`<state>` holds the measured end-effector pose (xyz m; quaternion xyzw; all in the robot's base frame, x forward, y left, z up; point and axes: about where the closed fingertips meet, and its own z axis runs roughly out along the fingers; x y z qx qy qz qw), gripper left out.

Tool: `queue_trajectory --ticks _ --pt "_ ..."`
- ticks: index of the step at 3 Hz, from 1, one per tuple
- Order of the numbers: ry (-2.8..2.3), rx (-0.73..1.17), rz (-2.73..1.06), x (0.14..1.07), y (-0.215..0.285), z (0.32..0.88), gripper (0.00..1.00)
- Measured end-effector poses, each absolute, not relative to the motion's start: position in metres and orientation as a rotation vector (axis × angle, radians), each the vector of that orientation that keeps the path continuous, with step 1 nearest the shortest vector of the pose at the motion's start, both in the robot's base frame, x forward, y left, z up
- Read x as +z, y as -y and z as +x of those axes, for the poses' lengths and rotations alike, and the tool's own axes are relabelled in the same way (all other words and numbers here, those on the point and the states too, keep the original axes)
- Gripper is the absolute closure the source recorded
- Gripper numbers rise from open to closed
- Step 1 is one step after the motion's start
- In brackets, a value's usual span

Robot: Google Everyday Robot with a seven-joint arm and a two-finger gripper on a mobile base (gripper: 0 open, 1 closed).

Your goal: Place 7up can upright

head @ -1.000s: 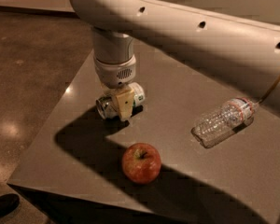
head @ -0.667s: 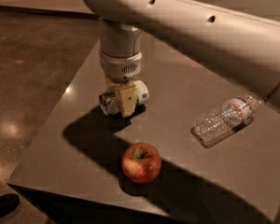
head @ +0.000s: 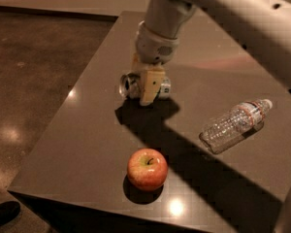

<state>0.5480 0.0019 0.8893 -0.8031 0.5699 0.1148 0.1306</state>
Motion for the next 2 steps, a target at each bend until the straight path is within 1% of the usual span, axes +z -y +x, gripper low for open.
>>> queue_trajectory --ticks 1,2 --pt "-1.677 0.427 -2.123 0.902 0.013 0.56 1.0" --pt "-1.682 0.472 -1.919 0.911 0.025 0.572 1.0"
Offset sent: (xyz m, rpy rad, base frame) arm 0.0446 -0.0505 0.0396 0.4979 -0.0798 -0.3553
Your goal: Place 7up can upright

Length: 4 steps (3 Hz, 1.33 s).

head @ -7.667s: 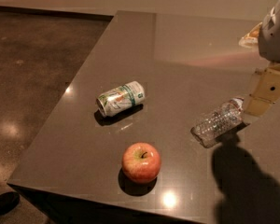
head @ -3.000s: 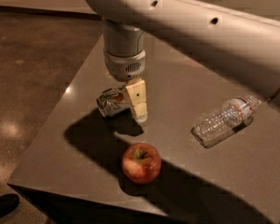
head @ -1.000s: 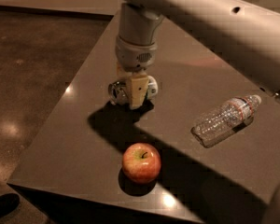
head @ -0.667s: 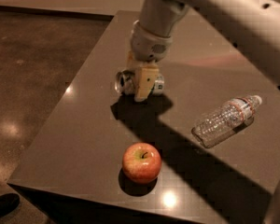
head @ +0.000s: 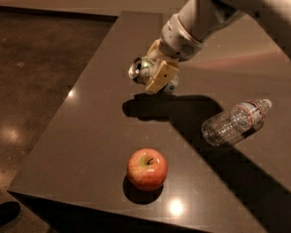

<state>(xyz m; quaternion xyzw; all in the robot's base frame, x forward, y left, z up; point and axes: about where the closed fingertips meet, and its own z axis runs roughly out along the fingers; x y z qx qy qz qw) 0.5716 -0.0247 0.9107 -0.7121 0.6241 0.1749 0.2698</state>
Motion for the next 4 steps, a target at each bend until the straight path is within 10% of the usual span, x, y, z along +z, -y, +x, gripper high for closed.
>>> queue_trajectory --ticks 4 --pt "-1.667 0.646 -1.297 0.932 0.03 0.618 1.0"
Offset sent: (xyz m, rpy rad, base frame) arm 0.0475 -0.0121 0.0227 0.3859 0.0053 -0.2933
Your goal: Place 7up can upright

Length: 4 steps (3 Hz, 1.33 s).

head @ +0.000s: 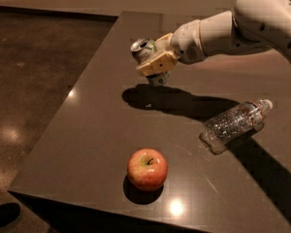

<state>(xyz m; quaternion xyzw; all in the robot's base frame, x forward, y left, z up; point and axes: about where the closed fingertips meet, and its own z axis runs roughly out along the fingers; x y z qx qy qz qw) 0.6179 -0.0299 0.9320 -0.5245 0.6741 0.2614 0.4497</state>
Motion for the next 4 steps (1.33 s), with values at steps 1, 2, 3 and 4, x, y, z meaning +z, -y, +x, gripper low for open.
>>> queue_trajectory --ticks 1,2,3,4 --pt "-1.667 0.647 -1.299 0.932 0.03 0.618 1.0" --pt "-1.668 0.715 -1.212 0.931 0.036 0.625 1.0" --pt "-1.648 0.77 -1.122 0.933 0.043 0.64 1.0" --pt "-1.633 0.794 -1.066 0.935 0.05 0.652 1.0"
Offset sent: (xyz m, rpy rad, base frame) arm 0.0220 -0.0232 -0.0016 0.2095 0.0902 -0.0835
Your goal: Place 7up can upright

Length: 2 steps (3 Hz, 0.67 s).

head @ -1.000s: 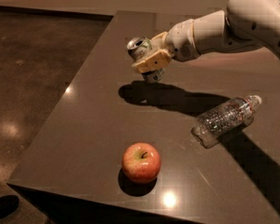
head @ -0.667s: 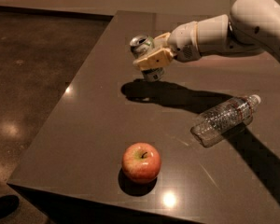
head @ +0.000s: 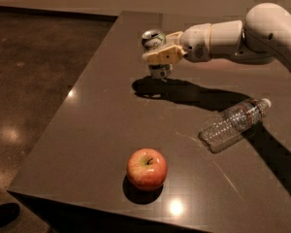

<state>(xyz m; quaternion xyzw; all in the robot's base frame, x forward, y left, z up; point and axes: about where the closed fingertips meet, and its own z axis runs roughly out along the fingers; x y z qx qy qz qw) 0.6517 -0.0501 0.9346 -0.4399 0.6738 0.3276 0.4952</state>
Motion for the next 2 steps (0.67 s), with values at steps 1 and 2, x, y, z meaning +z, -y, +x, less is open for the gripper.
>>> queue_trajectory --ticks 1,2 --pt "-1.612 0.805 -1.028 0.9295 0.057 0.6585 1.0" --pt "-1.591 0.822 -0.984 0.9233 0.0645 0.6632 1.0"
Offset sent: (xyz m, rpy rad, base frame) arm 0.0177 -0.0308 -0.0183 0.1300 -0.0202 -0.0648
